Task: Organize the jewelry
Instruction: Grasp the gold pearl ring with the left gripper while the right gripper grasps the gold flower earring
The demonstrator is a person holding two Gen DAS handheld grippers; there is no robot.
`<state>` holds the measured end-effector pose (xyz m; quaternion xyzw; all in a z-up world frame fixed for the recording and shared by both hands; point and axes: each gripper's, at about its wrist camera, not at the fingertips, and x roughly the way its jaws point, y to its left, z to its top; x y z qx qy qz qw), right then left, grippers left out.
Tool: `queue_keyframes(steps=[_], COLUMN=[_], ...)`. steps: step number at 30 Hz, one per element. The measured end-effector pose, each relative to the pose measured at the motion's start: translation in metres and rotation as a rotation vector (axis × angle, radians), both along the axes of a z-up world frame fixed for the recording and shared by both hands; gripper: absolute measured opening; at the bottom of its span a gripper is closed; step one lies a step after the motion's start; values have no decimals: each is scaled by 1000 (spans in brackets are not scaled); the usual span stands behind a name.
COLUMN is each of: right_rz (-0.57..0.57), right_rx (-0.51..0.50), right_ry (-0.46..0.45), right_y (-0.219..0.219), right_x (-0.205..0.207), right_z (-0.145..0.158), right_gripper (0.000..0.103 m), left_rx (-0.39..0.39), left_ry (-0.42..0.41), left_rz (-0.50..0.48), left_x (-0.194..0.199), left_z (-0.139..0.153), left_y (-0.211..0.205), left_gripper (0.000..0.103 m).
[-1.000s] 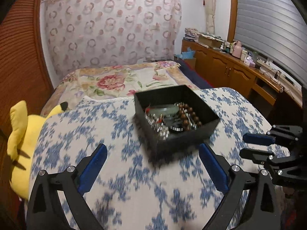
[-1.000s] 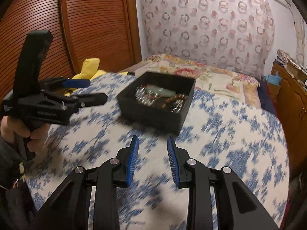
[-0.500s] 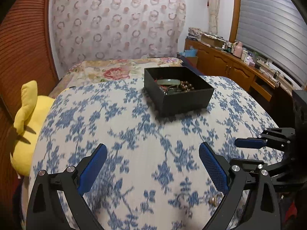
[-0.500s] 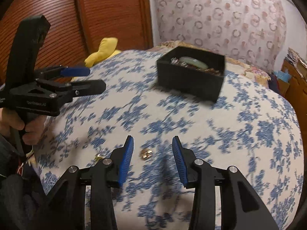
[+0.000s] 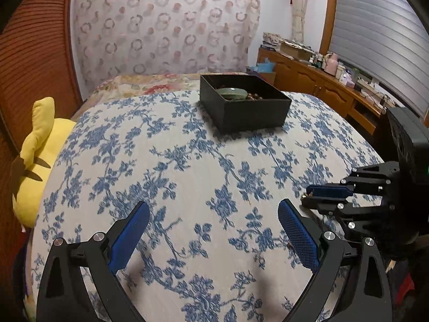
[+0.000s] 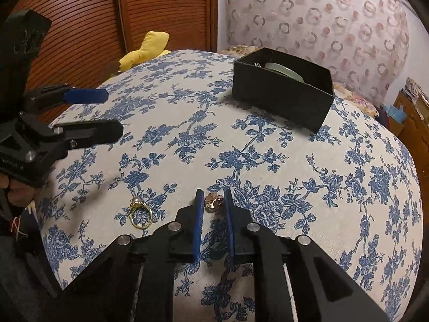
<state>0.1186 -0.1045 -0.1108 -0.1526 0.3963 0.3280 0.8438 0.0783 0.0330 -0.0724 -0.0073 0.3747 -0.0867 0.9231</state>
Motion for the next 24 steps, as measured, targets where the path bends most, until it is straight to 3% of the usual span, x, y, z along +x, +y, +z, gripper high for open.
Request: queue_keyframes(steps=[11,24], right_rz=[-66,-86], right_rx=[65,86], right_ry=[-27,-38], right_y=[-37,-49], right_x=[-8,-9], right_z=[14,19], right_gripper=[16,17], left_rx=[8,32], left_ry=[44,81], left_rz=[-106,-228], left_x=[-10,-22], left_z=[-12,-22], left_y=[-35,-71], left_gripper=[93,55])
